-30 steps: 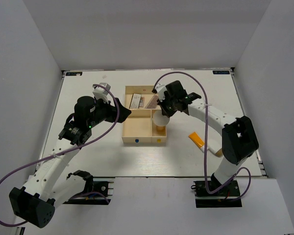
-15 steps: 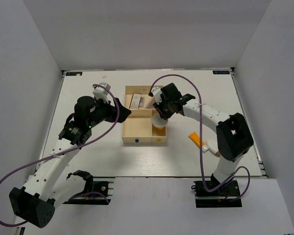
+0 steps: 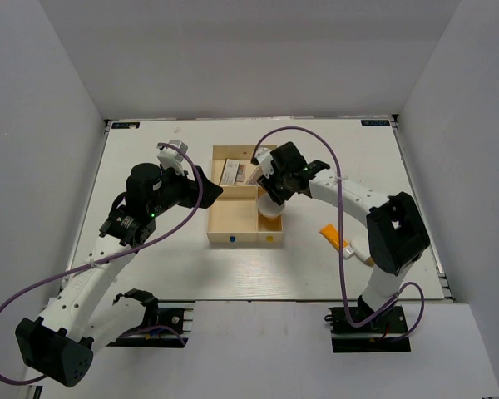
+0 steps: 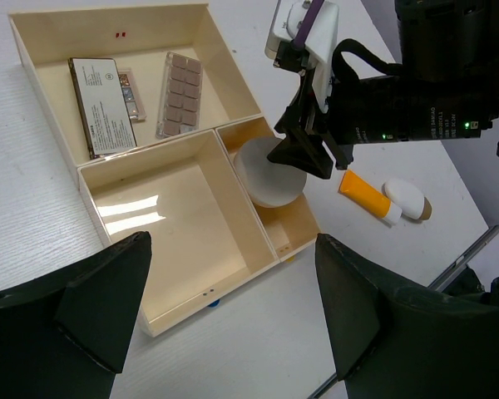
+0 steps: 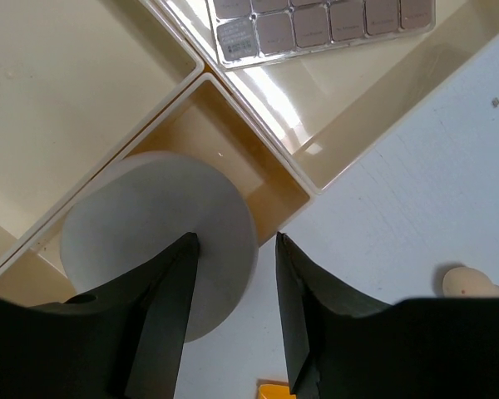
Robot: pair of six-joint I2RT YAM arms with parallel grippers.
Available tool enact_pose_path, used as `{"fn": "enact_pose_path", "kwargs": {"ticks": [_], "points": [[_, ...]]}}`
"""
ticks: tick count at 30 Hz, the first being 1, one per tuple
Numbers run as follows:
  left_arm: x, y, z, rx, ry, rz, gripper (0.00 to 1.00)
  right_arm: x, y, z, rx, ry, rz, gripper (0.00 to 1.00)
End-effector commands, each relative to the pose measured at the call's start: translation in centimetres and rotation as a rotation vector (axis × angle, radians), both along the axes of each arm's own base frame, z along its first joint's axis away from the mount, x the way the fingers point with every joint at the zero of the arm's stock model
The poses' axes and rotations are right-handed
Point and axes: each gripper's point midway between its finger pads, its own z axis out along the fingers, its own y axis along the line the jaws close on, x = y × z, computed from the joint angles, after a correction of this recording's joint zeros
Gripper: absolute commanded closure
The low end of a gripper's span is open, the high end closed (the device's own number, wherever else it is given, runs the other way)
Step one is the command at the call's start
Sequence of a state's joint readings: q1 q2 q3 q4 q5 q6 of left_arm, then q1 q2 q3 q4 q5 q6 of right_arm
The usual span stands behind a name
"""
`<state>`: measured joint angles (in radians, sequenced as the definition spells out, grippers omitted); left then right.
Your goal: Organize the makeup
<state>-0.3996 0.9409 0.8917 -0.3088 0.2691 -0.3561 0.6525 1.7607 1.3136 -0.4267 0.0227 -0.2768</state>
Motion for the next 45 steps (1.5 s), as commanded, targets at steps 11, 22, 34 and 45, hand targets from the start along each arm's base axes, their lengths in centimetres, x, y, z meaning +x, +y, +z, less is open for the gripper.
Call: {"fn": "enact_pose_path", "kwargs": {"ticks": [11, 22, 34, 45], "points": [[0.1, 0.0, 0.3, 0.000, -0.017, 0.003, 0.11, -0.7, 1.4, 2.3, 0.022, -0.069, 0.077, 0.49], [0.0, 0.0, 0.4, 0.000, -0.021, 0.001, 0.11, -1.5, 2.0, -0.3, -0.068, -0.062, 0.127, 0.49], [0.0, 0.1, 0.5, -0.001, -0.025, 0.004, 0.11, -1.7, 1.7, -2.2, -0.122, -0.028, 0.127, 0.49], [0.2, 0.1, 0.3, 0.005, -0.018, 0.009, 0.11, -2.3, 2.8, 4.7, 0.058, -0.138, 0.157, 0.50]]}}
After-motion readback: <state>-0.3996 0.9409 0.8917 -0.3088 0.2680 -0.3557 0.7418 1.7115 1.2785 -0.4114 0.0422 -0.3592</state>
